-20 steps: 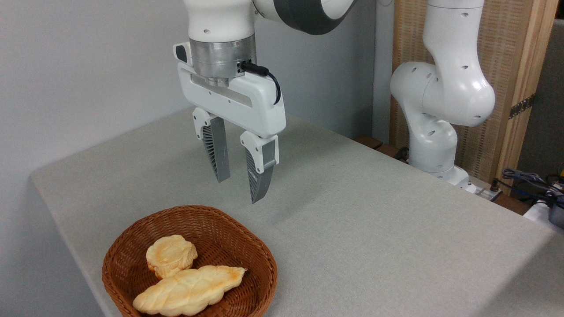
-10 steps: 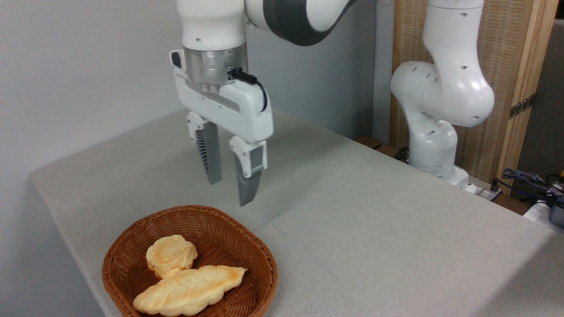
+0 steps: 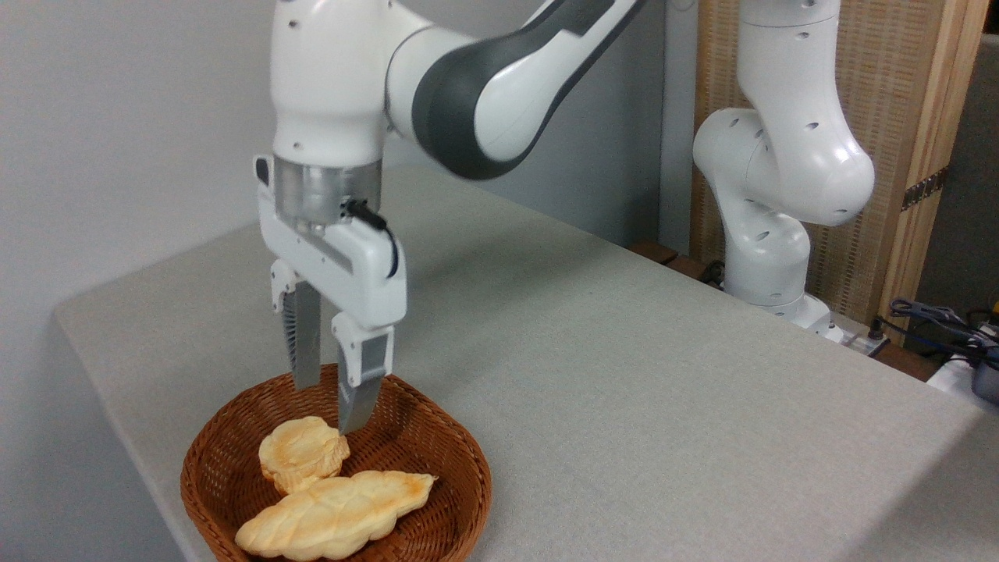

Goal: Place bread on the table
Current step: 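Lower the open gripper into the basket over the small round bun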

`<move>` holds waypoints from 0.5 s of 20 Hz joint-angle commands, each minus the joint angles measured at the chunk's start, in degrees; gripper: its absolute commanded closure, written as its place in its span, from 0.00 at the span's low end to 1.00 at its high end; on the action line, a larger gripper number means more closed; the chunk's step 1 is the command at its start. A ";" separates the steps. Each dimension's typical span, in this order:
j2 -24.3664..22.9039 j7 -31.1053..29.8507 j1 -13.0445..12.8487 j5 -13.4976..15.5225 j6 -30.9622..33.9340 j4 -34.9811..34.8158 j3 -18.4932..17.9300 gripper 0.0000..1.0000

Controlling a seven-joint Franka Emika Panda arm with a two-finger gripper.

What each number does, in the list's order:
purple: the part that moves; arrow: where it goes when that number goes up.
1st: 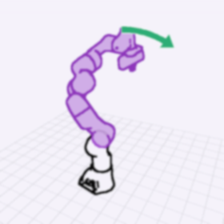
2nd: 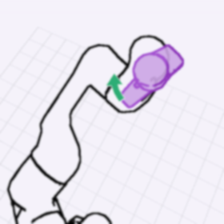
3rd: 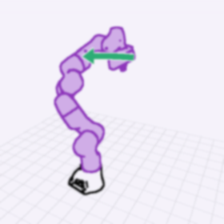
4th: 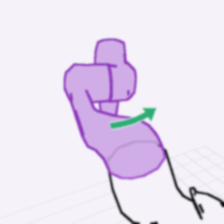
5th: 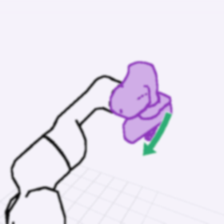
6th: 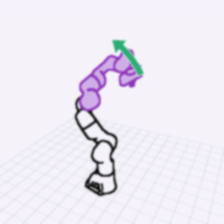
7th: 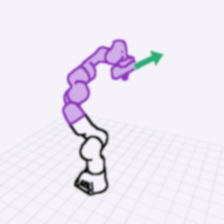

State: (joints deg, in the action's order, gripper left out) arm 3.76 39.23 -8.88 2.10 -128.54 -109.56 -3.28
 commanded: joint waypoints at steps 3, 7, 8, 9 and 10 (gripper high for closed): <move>5.20 -1.09 -0.35 -0.34 -6.09 0.32 1.87 0.00; 7.14 -1.09 -0.26 -0.78 -7.77 0.49 2.67 0.00; 7.31 -1.00 -0.26 -0.86 -8.21 0.49 2.67 0.00; 7.49 -1.09 -0.26 -0.78 -8.56 0.49 2.67 0.00; 7.49 -0.92 -0.26 -0.86 -8.57 0.49 2.67 0.01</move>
State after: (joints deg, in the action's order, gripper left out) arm 10.84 39.23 -9.20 2.10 -136.06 -109.56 -0.78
